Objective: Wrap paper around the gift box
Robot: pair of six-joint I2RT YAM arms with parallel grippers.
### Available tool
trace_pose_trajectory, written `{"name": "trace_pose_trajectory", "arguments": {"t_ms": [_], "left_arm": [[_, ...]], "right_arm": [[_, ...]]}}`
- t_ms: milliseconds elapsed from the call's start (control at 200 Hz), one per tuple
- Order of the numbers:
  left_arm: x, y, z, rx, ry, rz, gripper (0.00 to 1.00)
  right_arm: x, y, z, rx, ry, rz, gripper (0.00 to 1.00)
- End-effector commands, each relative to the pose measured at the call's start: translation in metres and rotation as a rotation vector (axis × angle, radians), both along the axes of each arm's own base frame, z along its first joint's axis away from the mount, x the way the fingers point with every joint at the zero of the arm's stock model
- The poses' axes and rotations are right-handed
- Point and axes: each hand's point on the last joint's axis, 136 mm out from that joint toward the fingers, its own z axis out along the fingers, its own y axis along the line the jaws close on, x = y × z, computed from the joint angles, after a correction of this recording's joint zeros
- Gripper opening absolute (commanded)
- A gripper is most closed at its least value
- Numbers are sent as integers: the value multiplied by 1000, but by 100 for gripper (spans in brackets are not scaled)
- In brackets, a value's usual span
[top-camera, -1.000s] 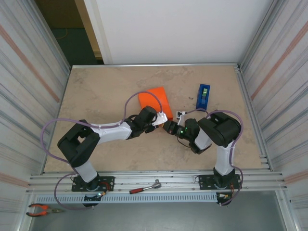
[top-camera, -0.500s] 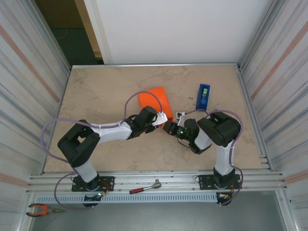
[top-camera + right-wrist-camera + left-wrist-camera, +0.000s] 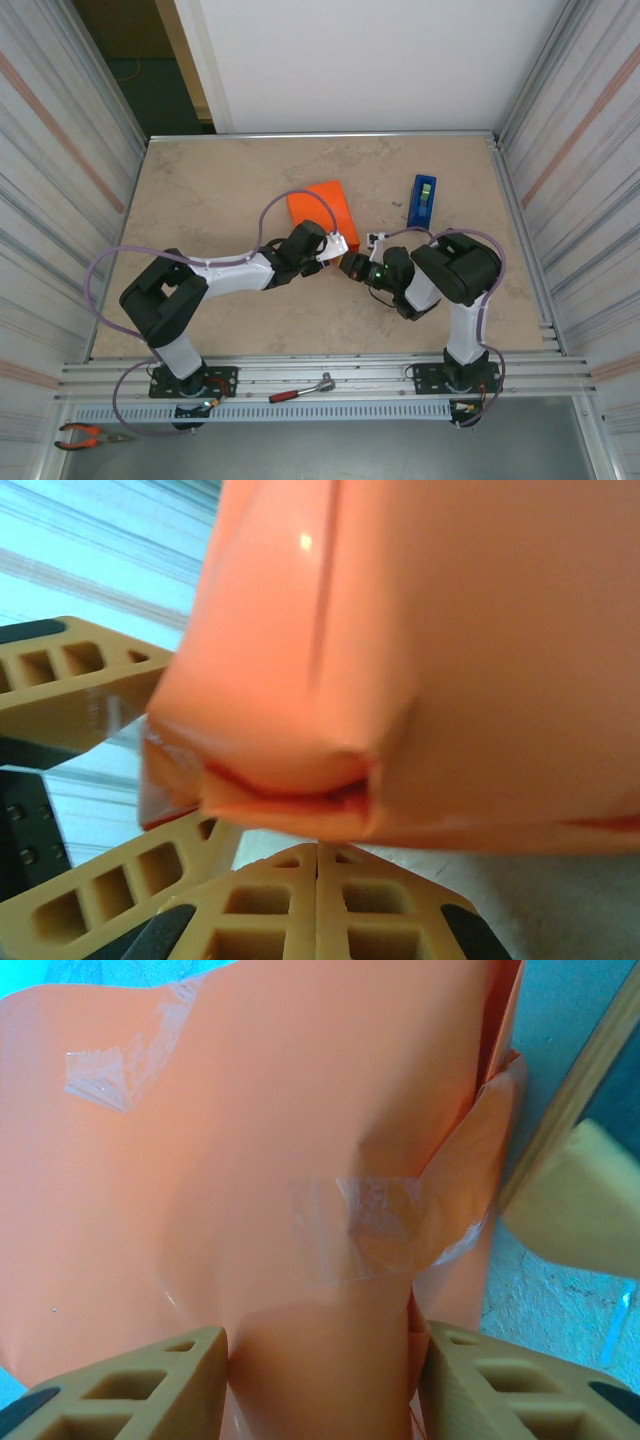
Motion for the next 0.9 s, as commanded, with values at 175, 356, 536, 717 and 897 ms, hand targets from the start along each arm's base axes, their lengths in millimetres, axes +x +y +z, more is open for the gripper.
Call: {"name": "trace_pose_trajectory", "arguments": {"t_ms": [175, 356, 536, 717, 897], "left_arm": [[-8, 7, 4, -64, 85, -4, 51], [-6, 10, 6, -69, 83, 4, 51], [-5, 11, 5, -72, 86, 12, 51], [-2, 12, 10, -104, 85, 28, 51], [0, 14, 12, -113, 87, 36, 51]], "right_arm": [[-3, -5, 33, -22, -47, 7, 0], [1, 1, 53, -70, -79, 24, 0], [9, 10, 69, -87, -106, 44, 0], [16, 16, 74, -84, -115, 52, 0], [21, 22, 73, -81, -114, 60, 0]]}}
